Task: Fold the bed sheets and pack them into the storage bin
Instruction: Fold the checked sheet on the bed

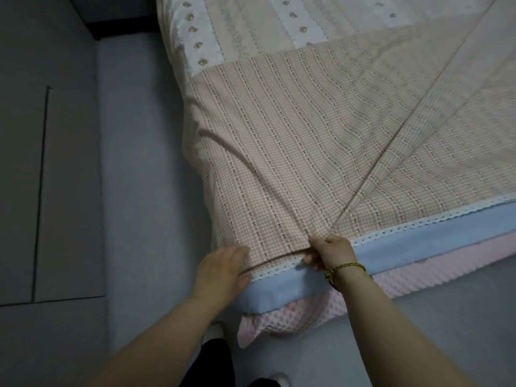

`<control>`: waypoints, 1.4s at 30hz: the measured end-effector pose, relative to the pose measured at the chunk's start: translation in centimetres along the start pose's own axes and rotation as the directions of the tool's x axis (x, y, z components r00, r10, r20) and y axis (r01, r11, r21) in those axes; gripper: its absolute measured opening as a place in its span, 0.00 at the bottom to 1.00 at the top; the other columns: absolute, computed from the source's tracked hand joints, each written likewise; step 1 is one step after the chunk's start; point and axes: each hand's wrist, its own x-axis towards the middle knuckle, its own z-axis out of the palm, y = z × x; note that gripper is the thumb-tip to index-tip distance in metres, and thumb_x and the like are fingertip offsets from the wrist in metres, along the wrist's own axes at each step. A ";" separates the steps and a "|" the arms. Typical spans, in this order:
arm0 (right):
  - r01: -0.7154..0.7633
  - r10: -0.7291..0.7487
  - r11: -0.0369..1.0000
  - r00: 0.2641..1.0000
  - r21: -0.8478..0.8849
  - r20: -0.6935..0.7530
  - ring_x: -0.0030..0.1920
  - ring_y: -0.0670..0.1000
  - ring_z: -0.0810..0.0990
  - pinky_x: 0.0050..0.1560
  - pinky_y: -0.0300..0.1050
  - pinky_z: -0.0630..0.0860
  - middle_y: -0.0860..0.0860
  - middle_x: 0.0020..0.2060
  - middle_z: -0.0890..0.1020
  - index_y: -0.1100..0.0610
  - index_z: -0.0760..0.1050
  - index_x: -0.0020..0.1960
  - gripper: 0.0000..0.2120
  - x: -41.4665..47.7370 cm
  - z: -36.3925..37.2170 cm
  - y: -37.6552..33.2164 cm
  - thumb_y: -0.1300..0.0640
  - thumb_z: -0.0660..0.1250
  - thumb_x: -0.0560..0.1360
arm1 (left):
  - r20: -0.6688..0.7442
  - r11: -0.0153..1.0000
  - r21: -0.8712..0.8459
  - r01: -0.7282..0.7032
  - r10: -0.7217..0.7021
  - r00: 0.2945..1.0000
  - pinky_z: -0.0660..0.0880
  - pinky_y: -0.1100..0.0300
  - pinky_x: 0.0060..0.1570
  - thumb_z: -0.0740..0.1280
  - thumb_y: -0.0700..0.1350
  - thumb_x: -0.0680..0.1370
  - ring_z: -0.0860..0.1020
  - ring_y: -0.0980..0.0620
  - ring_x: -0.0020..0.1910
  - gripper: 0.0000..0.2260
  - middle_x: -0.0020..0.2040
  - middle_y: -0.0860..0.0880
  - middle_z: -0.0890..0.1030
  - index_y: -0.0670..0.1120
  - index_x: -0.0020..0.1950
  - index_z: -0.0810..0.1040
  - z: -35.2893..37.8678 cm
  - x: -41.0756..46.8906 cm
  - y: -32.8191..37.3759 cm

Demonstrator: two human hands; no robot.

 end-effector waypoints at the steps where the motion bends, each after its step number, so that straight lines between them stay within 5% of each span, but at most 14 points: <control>1: -0.002 0.002 1.000 1.000 0.002 -0.004 0.15 0.44 0.73 0.15 0.30 0.64 0.51 0.13 0.73 0.61 0.66 0.32 0.15 0.1 0.0 0.1 0.65 0.61 0.77 | 0.033 0.999 -0.034 0.029 -0.028 0.999 0.73 0.67 0.29 0.77 0.55 0.55 0.81 0.54 0.34 0.25 0.39 0.53 0.82 0.49 0.48 0.78 -0.1 0.6 0.9; 5: 0.030 -0.029 0.999 0.999 0.025 -0.018 0.15 0.42 0.72 0.16 0.31 0.65 0.50 0.14 0.73 0.60 0.64 0.32 0.15 -0.5 0.3 0.4 0.63 0.61 0.78 | 0.156 0.972 -0.054 0.229 -0.218 0.963 0.72 0.62 0.45 0.64 0.42 0.76 0.77 0.53 0.54 0.11 0.55 0.51 0.79 0.47 0.58 0.78 0.2 2.1 1.7; 9: 0.048 -0.048 0.999 0.998 -0.015 -0.039 0.15 0.42 0.69 0.18 0.31 0.66 0.49 0.14 0.74 0.61 0.66 0.31 0.16 -1.2 0.0 1.6 0.62 0.61 0.77 | 0.078 0.995 -0.081 0.060 -0.054 0.995 0.63 0.67 0.15 0.69 0.43 0.58 0.74 0.58 0.20 0.06 0.23 0.54 0.75 0.50 0.22 0.76 -0.1 0.9 1.0; 14: -0.005 0.003 0.999 0.999 -0.049 -0.038 0.16 0.43 0.70 0.17 0.33 0.64 0.50 0.23 0.78 0.63 0.71 0.30 0.17 -1.3 -0.7 2.2 0.64 0.60 0.77 | 0.258 0.985 -0.014 0.171 -0.161 0.953 0.71 0.62 0.49 0.56 0.43 0.80 0.75 0.51 0.56 0.11 0.55 0.49 0.77 0.45 0.55 0.77 0.5 1.6 1.8; 16: 0.002 -0.003 1.000 0.997 -0.008 -0.073 0.16 0.44 0.70 0.16 0.32 0.64 0.53 0.25 0.77 0.61 0.71 0.30 0.16 -1.2 -1.2 0.6 0.64 0.61 0.77 | 0.244 0.984 -0.089 0.157 -0.132 0.961 0.73 0.62 0.41 0.67 0.46 0.74 0.79 0.49 0.48 0.07 0.47 0.47 0.80 0.43 0.47 0.80 -0.2 2.6 2.2; 18: 0.008 -0.007 1.000 0.991 0.009 -0.134 0.21 0.48 0.72 0.19 0.33 0.66 0.54 0.28 0.76 0.59 0.71 0.31 0.15 -0.8 -1.7 -0.8 0.61 0.63 0.76 | 0.226 0.992 -0.118 0.051 -0.023 0.974 0.69 0.67 0.24 0.80 0.50 0.54 0.79 0.55 0.29 0.13 0.29 0.52 0.78 0.48 0.30 0.79 -0.9 2.8 2.5; 21: -0.025 0.003 0.997 0.962 -0.079 -0.272 0.35 0.57 0.78 0.37 0.43 0.74 0.57 0.37 0.80 0.56 0.70 0.33 0.12 0.8 -3.1 -1.5 0.56 0.64 0.74 | 0.225 0.999 -0.035 0.007 0.001 0.974 0.53 0.73 0.17 0.80 0.54 0.42 0.71 0.63 0.20 0.19 0.22 0.56 0.72 0.52 0.22 0.74 -0.3 4.2 3.3; 24: -0.051 -0.002 0.987 0.944 -0.152 -0.331 0.42 0.56 0.76 0.43 0.46 0.72 0.59 0.44 0.79 0.60 0.69 0.44 0.13 2.4 -4.8 -2.9 0.49 0.64 0.73 | 0.164 0.997 -0.022 -0.079 0.082 0.983 0.64 0.71 0.23 0.77 0.57 0.53 0.74 0.62 0.26 0.14 0.28 0.56 0.76 0.53 0.29 0.78 -0.5 6.1 5.3; 27: -0.018 -0.053 0.981 0.933 -0.194 -0.356 0.54 0.59 0.75 0.51 0.47 0.70 0.60 0.57 0.75 0.61 0.63 0.64 0.24 4.1 -7.1 -5.1 0.48 0.62 0.76 | 0.205 0.996 -0.088 -0.008 0.026 0.978 0.69 0.64 0.48 0.58 0.55 0.77 0.75 0.53 0.54 0.17 0.55 0.50 0.78 0.47 0.59 0.76 -0.3 8.8 8.3; 30: 0.182 -0.273 0.931 0.922 -0.316 -0.274 0.60 0.58 0.73 0.56 0.48 0.69 0.58 0.63 0.72 0.58 0.58 0.71 0.25 6.5 -9.3 -7.0 0.55 0.60 0.77 | 0.152 0.997 -0.051 0.050 -0.042 0.987 0.69 0.64 0.48 0.55 0.52 0.78 0.75 0.53 0.55 0.16 0.55 0.51 0.77 0.49 0.59 0.75 0.5 11.9 10.8; 33: 0.401 -0.625 0.605 0.774 -0.688 -0.098 0.63 0.61 0.70 0.62 0.51 0.67 0.61 0.65 0.69 0.61 0.66 0.69 0.21 9.2 -12.4 -8.3 0.63 0.61 0.76 | -0.011 0.987 -0.098 0.131 -0.132 0.991 0.69 0.69 0.25 0.61 0.55 0.66 0.77 0.61 0.29 0.10 0.31 0.57 0.79 0.55 0.36 0.82 1.2 15.2 13.1; 35: 0.486 -0.754 0.295 0.647 -0.822 0.112 0.66 0.65 0.67 0.66 0.56 0.64 0.64 0.68 0.66 0.61 0.68 0.68 0.21 11.1 -15.3 -10.3 0.66 0.60 0.75 | -0.061 0.989 -0.043 0.145 -0.147 0.987 0.66 0.70 0.20 0.66 0.55 0.58 0.75 0.62 0.24 0.07 0.26 0.57 0.77 0.56 0.32 0.81 1.9 17.4 15.2; 38: 0.532 -0.417 -0.054 0.757 -0.845 0.503 0.76 0.55 0.44 0.74 0.50 0.41 0.51 0.76 0.49 0.51 0.52 0.75 0.24 14.0 -18.4 -13.5 0.59 0.51 0.80 | -0.096 0.979 0.023 0.203 -0.200 0.975 0.64 0.69 0.18 0.68 0.51 0.56 0.73 0.60 0.21 0.03 0.23 0.55 0.74 0.54 0.25 0.77 2.1 19.7 17.6; 42: 0.507 -0.090 -0.462 0.790 -0.728 0.607 0.75 0.54 0.50 0.73 0.55 0.37 0.53 0.73 0.60 0.53 0.59 0.73 0.23 17.6 -19.5 -16.4 0.57 0.56 0.78 | -0.124 0.968 0.003 0.252 -0.250 0.960 0.61 0.70 0.18 0.69 0.49 0.57 0.72 0.56 0.19 0.07 0.21 0.54 0.72 0.50 0.21 0.73 2.1 20.1 18.3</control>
